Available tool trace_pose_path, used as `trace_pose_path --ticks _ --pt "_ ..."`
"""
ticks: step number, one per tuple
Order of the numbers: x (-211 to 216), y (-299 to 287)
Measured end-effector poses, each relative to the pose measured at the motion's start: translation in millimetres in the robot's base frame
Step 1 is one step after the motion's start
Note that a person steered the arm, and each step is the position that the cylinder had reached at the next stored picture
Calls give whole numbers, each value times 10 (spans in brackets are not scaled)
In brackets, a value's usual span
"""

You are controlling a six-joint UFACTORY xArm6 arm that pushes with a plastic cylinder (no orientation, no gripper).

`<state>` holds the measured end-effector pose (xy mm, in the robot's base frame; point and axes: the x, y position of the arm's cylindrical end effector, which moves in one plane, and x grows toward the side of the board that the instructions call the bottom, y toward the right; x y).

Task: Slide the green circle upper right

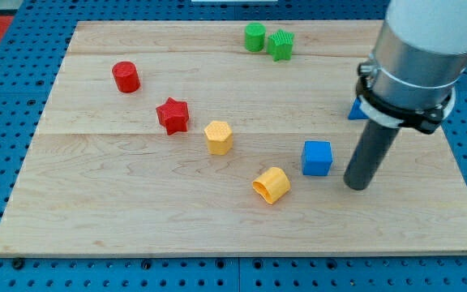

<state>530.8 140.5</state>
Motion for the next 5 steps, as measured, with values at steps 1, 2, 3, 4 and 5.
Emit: trace_pose_path --ticks 1,2,3,4,5 --pt "-325 -143" --pt "-379 245" --pt "-738 1113" --pt "-1133 971" --pt "-1225 1036"
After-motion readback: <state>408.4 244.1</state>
